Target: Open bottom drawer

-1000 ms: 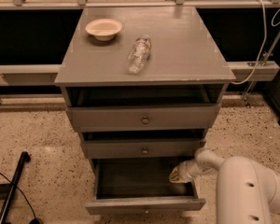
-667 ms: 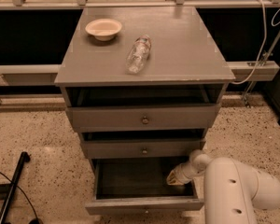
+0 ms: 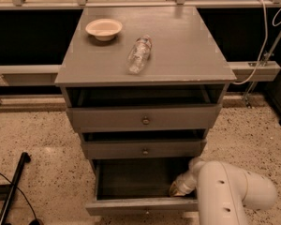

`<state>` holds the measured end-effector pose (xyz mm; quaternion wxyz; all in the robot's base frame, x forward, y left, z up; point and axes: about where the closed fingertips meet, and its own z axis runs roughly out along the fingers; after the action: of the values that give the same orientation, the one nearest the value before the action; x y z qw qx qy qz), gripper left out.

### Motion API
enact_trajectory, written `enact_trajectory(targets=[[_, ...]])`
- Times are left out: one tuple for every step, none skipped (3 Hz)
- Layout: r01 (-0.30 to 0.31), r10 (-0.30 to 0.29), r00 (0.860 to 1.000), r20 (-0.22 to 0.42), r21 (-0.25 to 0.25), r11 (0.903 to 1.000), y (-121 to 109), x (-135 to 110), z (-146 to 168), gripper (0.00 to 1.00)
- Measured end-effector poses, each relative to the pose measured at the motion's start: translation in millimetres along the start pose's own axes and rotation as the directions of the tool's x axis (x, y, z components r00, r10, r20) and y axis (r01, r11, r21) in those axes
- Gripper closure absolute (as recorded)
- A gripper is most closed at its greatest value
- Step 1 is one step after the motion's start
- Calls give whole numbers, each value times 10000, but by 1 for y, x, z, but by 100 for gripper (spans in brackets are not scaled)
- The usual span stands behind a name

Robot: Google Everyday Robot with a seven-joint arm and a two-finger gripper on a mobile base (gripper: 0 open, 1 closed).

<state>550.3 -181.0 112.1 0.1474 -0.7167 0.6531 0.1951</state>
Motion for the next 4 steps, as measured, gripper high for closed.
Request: enact_trajectory(targets=[[-240, 248, 9996, 110, -652, 9976, 26, 9, -4, 100], [-233, 297, 9982, 515, -1202, 9925, 55, 15, -17, 100], [41, 127, 9943, 1054, -1578, 9875, 78, 12, -30, 100], [857, -566, 9764, 2084, -1337, 9873, 89, -6, -53, 100]])
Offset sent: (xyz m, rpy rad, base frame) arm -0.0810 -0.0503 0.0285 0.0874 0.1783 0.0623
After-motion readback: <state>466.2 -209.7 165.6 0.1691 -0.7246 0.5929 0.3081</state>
